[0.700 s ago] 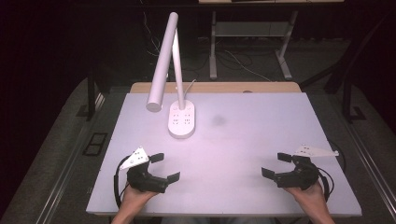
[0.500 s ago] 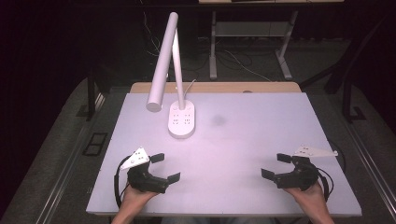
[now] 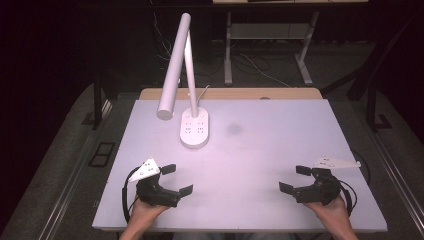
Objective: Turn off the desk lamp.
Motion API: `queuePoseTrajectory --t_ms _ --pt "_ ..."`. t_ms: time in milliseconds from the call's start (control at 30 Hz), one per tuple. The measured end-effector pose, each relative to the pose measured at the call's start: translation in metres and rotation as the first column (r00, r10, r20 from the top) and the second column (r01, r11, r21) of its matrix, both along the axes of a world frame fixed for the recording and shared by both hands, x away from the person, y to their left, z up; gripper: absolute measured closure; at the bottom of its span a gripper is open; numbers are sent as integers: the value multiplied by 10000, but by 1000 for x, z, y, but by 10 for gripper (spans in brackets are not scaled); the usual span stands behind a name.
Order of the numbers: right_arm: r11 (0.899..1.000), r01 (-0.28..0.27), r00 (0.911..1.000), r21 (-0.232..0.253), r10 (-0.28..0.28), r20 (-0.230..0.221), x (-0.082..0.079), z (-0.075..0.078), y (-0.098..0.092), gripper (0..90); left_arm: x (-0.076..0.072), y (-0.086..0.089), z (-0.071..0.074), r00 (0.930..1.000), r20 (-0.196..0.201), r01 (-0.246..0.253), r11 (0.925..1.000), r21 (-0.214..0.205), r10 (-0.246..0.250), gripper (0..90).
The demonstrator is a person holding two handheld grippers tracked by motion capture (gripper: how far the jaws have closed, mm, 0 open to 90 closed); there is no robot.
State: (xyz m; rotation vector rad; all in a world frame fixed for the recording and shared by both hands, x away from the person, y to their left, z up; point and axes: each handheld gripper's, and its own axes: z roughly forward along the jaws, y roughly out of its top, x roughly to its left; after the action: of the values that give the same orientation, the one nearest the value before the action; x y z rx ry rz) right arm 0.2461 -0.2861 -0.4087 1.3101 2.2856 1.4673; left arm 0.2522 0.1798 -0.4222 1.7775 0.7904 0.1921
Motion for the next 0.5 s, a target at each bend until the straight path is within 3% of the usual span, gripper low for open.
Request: queuePoseTrajectory --t_ms 500 --pt "9985 -339 9994 -419 335 -105 7 5 8 7 -1 4 1 9999 -72 -81 9998 -197 80 0"
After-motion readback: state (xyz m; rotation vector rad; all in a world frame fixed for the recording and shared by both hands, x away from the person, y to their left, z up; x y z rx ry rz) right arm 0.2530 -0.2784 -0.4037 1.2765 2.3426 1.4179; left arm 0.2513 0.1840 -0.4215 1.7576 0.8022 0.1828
